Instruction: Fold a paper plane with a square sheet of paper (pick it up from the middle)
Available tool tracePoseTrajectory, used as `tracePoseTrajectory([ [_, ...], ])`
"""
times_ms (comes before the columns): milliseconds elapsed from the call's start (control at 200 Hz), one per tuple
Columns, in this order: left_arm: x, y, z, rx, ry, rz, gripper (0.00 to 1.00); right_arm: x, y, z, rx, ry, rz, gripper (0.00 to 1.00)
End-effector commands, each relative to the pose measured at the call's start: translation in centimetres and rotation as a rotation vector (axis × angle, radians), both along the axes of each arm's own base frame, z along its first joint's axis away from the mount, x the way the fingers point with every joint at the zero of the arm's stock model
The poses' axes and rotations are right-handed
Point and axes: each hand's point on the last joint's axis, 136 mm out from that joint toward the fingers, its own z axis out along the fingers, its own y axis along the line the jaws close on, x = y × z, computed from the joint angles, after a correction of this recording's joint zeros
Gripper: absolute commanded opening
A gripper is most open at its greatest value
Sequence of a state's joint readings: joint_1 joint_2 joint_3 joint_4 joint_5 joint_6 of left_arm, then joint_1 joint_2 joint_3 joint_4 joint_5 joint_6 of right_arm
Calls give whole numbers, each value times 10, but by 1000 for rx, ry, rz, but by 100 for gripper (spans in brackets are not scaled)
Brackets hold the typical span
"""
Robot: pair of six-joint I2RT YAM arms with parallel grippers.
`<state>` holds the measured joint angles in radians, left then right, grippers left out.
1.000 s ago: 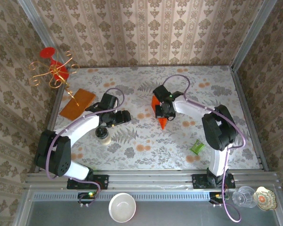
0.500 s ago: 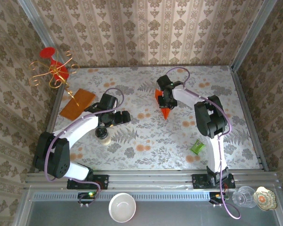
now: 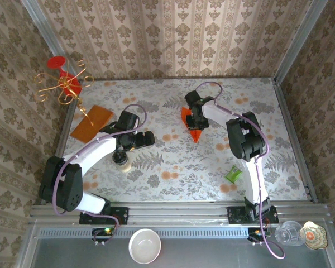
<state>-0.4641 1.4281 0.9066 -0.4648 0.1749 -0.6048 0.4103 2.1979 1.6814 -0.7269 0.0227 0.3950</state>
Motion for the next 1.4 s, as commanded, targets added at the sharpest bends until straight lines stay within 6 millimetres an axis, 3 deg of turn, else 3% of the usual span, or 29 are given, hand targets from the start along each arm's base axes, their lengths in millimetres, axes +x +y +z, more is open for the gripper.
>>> tracePoseTrajectory([
  [0, 0, 1, 9, -4, -21, -8, 92, -6, -7, -16, -59, 42, -1, 30],
  [330, 0, 1, 11, 0, -28, -19, 98, -8, -21, -36, -131, 52, -38, 41],
  [630, 0, 5, 13, 16, -44, -12, 100, -2, -28, -42, -175, 32, -52, 45],
  [715, 2, 6, 17, 18, -57, -8, 100, 0, -23, -33, -153, 21, -50, 45],
  [810, 6, 5, 26, 20, -79, -9, 100, 8, -18, -4, -119, -23, -49, 46],
  [850, 14, 14, 33, 18, -94, 21, 100, 11, -16, 13, -106, -52, -53, 46],
  [1085, 40, 39, 97, 38, -291, 105, 100, 16, -29, 141, -33, -319, -97, 60],
  [1246, 47, 82, 133, 125, -461, 216, 100, -4, -69, 197, -56, -512, -168, 74],
  [1346, 46, 115, 137, 168, -514, 300, 100, -22, -108, 216, -126, -632, -252, 83],
  [1396, 46, 129, 136, 187, -536, 330, 100, -30, -127, 225, -153, -712, -308, 92],
])
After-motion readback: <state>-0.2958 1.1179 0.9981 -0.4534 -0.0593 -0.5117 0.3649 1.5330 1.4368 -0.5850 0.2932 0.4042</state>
